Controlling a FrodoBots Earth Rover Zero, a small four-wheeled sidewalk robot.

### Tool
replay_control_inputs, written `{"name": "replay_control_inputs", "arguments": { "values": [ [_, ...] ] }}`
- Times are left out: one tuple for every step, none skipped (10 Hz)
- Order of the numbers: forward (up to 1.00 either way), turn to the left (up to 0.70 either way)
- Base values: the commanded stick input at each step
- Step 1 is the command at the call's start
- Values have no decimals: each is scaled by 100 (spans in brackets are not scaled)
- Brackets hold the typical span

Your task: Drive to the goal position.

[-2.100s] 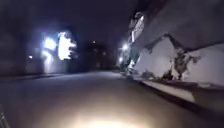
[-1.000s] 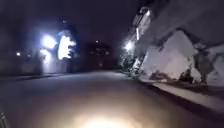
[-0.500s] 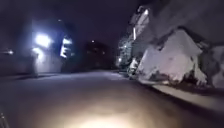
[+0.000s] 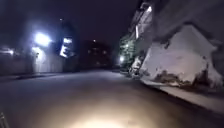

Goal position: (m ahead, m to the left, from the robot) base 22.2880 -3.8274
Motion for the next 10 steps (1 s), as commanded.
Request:
{"name": "replay_control_inputs", "arguments": {
  "values": [
    [70, 0],
    [70, 0],
    [70, 0],
    [70, 0],
    [70, 0],
    [70, 0],
    [70, 0],
    [70, 0],
    [70, 0],
    [70, 0]
  ]
}}
